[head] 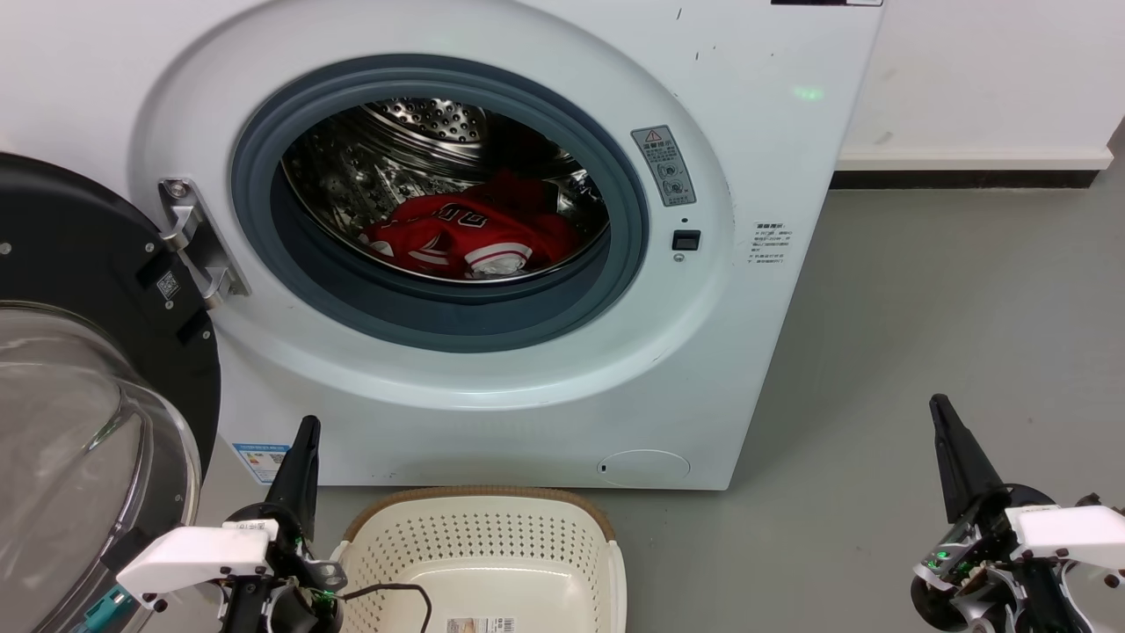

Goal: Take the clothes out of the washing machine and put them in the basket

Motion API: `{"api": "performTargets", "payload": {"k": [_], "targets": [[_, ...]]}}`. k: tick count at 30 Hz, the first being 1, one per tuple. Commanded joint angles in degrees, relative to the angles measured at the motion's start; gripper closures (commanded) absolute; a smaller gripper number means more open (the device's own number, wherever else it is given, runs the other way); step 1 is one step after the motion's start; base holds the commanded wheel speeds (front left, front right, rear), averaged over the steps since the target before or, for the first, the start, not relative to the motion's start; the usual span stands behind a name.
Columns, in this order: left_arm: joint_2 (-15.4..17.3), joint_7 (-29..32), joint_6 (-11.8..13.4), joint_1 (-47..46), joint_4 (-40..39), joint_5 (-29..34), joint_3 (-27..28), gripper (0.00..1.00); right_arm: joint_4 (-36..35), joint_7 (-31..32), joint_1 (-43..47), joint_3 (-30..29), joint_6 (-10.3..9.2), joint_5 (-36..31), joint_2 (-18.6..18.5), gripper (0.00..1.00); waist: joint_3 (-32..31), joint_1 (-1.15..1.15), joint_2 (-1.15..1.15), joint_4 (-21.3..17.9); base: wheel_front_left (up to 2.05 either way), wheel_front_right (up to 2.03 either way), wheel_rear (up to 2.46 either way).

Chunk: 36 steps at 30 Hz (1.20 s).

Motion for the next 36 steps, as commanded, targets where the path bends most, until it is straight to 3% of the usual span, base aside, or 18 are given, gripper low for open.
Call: {"api": "performTargets", "payload": {"k": [1,28,29,36], "targets": [[0.0,0.1,-0.2,-0.3,0.0,-0.1,0.1,1.00,0.1,0.0,-0.7,0.0,0.00,-0.3,0.2,1.00,0.0,0.00,0.00,0.0,0.00,0.00,0.00],[0.0,0.1,-0.2,-0.3,0.0,-0.1,0.1,1.00,0.1,0.0,-0.7,0.0,0.00,-0.3,0.2,1.00,0.0,0.00,0.00,0.0,0.00,0.00,0.00],[0.0,0.0,0.0,0.0,0.0,0.0,0.0,0.00,0.0,0.0,0.0,0.0,0.00,0.0,0.0,0.00,0.0,0.00,0.00,0.0,0.00,0.00,0.00],[-0.2,-1.1,0.0,1.8,0.9,0.8,-0.4,0.00,1.3,-1.0,1.8,0.3,0.00,-0.5,0.0,0.00,0.0,0.00,0.00,0.0,0.00,0.00,0.00]]}}
